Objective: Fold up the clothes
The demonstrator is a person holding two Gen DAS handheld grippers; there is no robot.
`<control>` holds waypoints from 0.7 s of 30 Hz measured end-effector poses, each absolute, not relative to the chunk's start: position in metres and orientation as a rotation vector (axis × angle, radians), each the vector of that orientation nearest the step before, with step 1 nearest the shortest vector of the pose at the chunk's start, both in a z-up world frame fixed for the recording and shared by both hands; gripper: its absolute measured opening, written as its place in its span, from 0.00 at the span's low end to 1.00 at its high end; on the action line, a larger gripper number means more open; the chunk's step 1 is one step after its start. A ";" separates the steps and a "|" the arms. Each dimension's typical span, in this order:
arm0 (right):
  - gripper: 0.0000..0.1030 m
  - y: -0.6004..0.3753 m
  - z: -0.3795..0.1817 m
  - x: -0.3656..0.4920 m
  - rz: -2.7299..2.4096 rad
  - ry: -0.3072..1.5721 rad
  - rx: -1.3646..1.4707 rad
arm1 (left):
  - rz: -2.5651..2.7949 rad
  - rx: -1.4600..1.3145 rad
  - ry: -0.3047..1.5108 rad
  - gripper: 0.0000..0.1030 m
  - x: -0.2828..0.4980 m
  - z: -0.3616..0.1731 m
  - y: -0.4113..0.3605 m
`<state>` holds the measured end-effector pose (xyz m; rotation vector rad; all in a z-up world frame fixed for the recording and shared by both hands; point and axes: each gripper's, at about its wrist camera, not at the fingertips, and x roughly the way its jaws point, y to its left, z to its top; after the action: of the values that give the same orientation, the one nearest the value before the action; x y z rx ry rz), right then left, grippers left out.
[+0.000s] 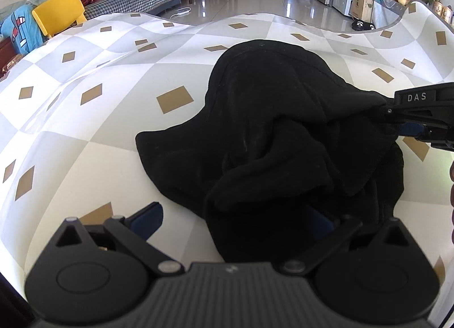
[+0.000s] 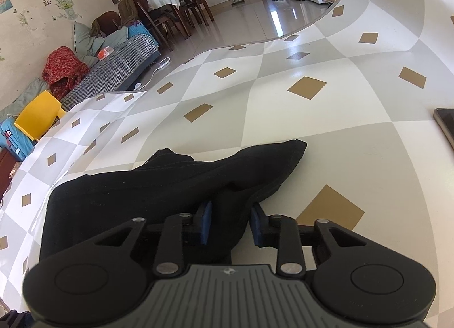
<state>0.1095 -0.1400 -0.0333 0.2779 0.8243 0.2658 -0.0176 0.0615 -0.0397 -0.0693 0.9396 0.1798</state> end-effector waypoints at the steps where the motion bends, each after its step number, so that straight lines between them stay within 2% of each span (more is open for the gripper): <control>1: 0.14 -0.140 -0.032 0.109 0.268 0.820 0.278 | 0.181 -0.072 0.940 1.00 -0.018 -0.040 0.062; 5: 0.08 -0.142 -0.025 0.106 0.290 0.805 0.299 | 0.189 -0.076 0.935 1.00 -0.018 -0.038 0.063; 21: 0.07 -0.126 0.029 0.069 0.521 0.656 0.321 | 0.208 -0.069 0.875 1.00 -0.033 -0.016 0.061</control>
<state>0.0687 -0.1257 0.0293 0.3205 0.6555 0.5209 -0.0330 0.0610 -0.0161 -0.0692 0.8746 0.2081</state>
